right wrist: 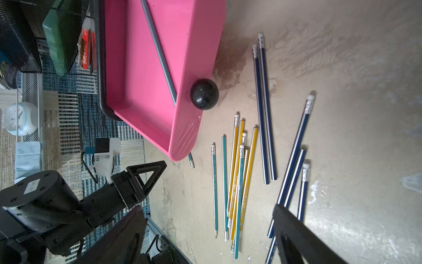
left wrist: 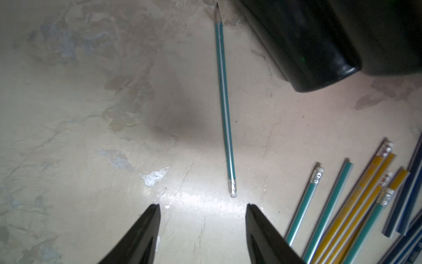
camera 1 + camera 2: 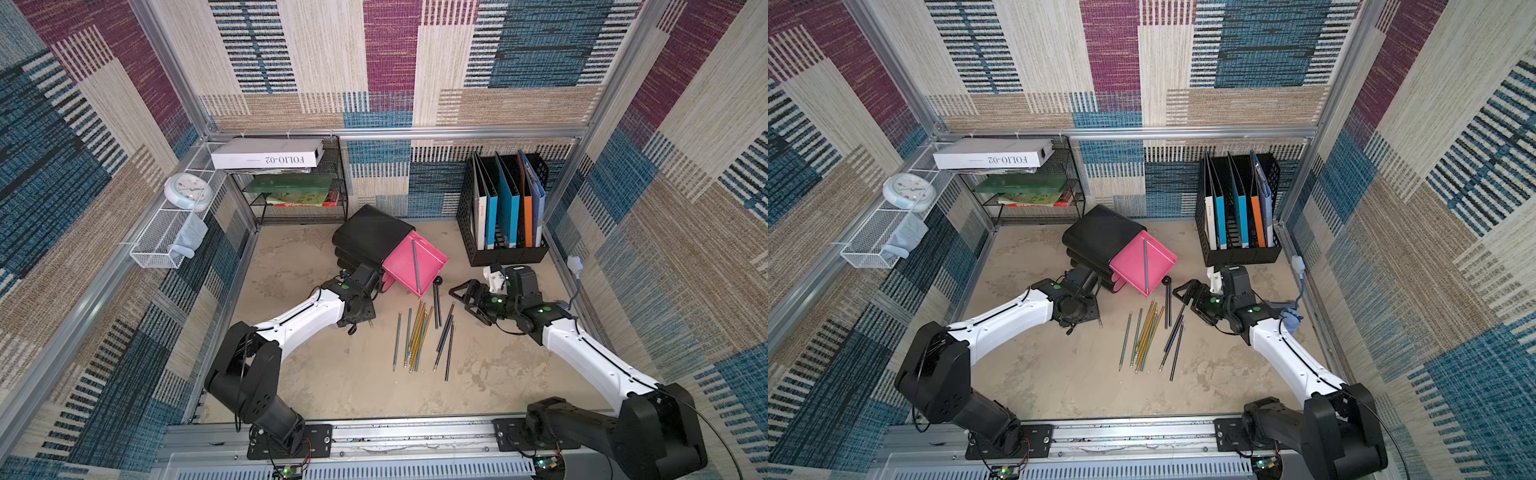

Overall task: Please place the pencils in the drawer according to their color
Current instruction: Pick up the pencil from the center of the board.

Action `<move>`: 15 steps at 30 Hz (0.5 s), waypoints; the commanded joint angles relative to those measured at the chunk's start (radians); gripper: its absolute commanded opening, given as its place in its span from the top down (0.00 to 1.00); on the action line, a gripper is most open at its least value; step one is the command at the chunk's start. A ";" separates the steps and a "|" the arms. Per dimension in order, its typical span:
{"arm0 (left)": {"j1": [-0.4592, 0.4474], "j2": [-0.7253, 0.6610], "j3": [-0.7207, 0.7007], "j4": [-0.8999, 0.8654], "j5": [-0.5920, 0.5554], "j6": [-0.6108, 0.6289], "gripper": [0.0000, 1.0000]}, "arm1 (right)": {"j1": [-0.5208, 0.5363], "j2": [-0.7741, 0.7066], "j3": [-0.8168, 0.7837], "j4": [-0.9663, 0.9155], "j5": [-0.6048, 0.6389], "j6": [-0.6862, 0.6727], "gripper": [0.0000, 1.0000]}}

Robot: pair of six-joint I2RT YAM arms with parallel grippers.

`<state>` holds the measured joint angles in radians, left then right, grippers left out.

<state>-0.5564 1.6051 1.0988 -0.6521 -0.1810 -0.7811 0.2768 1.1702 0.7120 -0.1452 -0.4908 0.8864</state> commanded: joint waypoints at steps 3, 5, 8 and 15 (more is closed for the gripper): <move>0.003 0.044 0.006 0.045 0.047 -0.042 0.37 | 0.004 -0.006 -0.001 -0.010 0.003 0.003 0.09; 0.003 0.058 0.001 0.052 0.037 -0.075 0.37 | 0.004 -0.004 -0.001 -0.011 0.004 0.003 0.10; 0.001 0.077 0.004 0.059 0.023 -0.102 0.38 | 0.006 -0.003 0.001 -0.010 0.006 0.002 0.10; -0.011 0.126 0.027 0.057 -0.018 -0.122 0.39 | 0.006 0.002 0.001 -0.007 0.009 0.000 0.10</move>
<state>-0.5644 1.7191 1.1149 -0.5983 -0.1703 -0.8845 0.2813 1.1709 0.7109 -0.1482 -0.4877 0.8898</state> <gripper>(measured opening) 0.613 0.904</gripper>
